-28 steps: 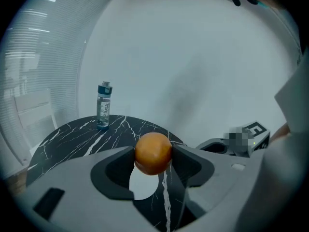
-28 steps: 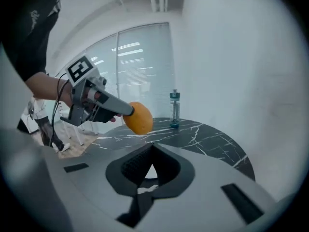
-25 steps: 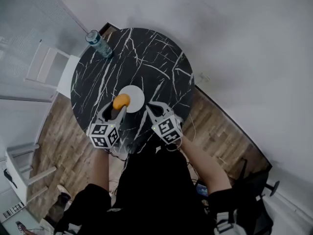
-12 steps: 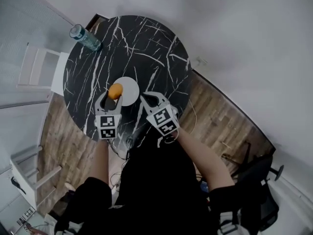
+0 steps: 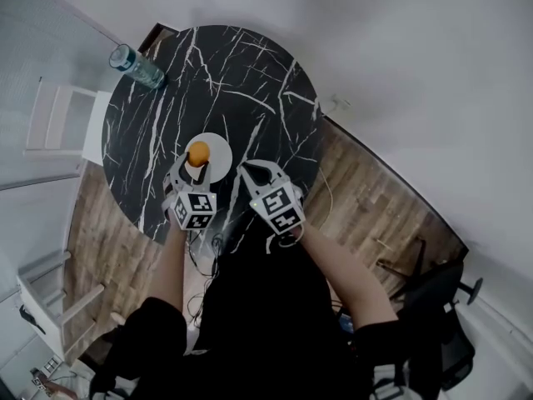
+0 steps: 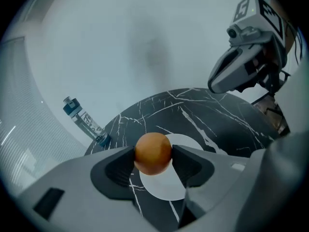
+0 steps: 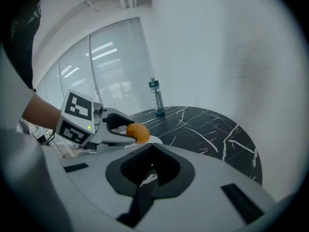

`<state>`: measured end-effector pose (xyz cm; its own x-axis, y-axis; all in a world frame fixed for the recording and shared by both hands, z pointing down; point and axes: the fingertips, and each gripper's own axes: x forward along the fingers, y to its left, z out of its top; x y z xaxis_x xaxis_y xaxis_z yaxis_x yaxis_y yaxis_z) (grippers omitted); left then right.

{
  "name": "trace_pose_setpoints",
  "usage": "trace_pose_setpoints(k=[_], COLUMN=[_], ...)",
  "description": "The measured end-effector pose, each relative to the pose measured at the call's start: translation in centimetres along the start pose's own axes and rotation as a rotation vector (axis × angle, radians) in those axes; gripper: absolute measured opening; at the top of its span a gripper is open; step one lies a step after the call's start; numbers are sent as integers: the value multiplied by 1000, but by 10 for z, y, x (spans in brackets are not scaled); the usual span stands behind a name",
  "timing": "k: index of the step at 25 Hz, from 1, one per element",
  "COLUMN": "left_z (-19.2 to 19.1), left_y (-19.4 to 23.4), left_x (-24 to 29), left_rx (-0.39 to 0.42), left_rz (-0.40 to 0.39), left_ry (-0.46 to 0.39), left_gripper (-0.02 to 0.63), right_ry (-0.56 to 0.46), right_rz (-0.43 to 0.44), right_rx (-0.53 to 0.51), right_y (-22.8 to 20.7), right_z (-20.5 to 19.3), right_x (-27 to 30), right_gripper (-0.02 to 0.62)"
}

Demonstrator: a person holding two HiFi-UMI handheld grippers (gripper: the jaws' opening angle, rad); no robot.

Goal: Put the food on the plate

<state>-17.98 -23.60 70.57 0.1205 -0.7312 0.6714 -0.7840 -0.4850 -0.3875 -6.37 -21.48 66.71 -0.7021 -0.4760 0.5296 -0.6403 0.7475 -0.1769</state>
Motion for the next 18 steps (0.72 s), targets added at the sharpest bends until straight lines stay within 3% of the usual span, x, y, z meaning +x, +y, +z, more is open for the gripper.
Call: trace_pose_setpoints(k=[4, 18], left_z=[-5, -8], left_y=[-7, -14], left_x=[6, 14], left_rx=[42, 28], left_rz=[-11, 6], left_ry=[20, 23], left_gripper=[241, 242], right_ry=[-3, 16], right_rz=[-3, 18], right_rx=[6, 41], right_y=[-1, 4], right_z=[0, -11], right_x=[-1, 1], right_gripper=[-3, -3])
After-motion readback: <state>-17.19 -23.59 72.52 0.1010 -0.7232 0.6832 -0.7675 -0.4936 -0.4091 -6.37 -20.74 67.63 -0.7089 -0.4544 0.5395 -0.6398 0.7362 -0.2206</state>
